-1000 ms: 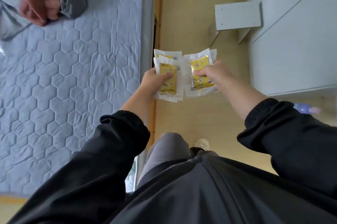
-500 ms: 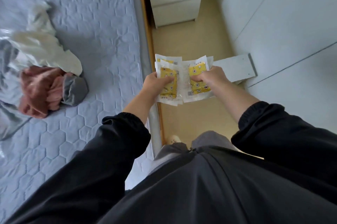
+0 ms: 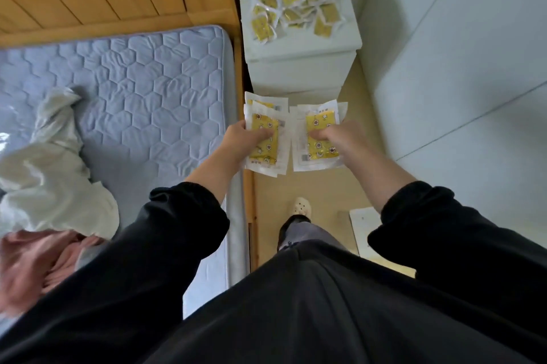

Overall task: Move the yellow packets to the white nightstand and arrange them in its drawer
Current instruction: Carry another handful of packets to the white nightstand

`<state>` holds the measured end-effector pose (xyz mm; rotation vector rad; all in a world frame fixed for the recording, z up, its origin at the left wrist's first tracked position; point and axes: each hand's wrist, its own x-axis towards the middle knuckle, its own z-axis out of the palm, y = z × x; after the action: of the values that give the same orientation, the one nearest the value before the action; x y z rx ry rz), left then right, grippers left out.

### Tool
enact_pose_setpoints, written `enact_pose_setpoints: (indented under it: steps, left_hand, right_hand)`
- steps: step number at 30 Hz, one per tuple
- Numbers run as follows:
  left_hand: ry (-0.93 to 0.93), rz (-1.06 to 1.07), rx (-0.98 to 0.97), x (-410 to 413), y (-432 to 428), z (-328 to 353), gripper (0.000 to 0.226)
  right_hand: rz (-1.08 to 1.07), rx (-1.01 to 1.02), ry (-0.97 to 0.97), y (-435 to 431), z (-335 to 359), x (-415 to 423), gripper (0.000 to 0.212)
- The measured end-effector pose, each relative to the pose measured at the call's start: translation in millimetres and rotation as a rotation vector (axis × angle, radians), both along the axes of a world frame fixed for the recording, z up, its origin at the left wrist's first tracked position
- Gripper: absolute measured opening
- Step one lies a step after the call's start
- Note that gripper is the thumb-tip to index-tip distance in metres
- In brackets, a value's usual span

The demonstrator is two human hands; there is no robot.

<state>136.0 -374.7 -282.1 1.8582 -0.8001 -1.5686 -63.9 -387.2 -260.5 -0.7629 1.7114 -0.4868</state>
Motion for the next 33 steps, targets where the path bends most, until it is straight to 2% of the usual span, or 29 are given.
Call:
enact_pose_setpoints:
  steps: [4,8,13,21,25,27,30,33]
  left_hand:
    - [0.027,0.012,-0.006,-3.0,-90.7,9.2,0.022]
    - [0.005,-0.006,0.014,4.6,-174.6,12.7,0.027]
    - [-0.035,-0.029,0.021,22.0,-275.3,1.3,0.021]
    - [-0.019,-0.061,0.129,25.0,-434.7,-38.8,0.039]
    - [-0.064,-0.072,0.184,13.8,-489.0,-66.4,0.057]
    - [-0.116,-0.072,0.188,4.5,-510.5,-82.4,0.050]
    - [-0.159,-0.059,0.182,-10.1,-540.9,-103.6,0.036]
    - [-0.192,0.019,0.164,-20.5,-569.8,-126.6,0.023]
  right_hand:
    - [0.017,-0.005,0.011,-94.3,0.2,-3.0,0.059]
    - [0.046,-0.009,0.030,-184.7,3.9,10.7,0.056]
    - [0.062,0.012,-0.007,-285.1,-18.4,34.3,0.050]
    - [-0.008,0.083,0.056,-433.2,-60.5,42.8,0.063]
    - [-0.024,0.119,0.084,-487.9,-83.7,31.2,0.052]
    - [-0.032,0.118,0.097,-515.0,-99.0,20.1,0.046]
    - [0.033,0.071,0.145,-562.9,-117.0,4.0,0.020]
    - [0.112,0.008,0.144,-618.7,-136.4,-1.1,0.029]
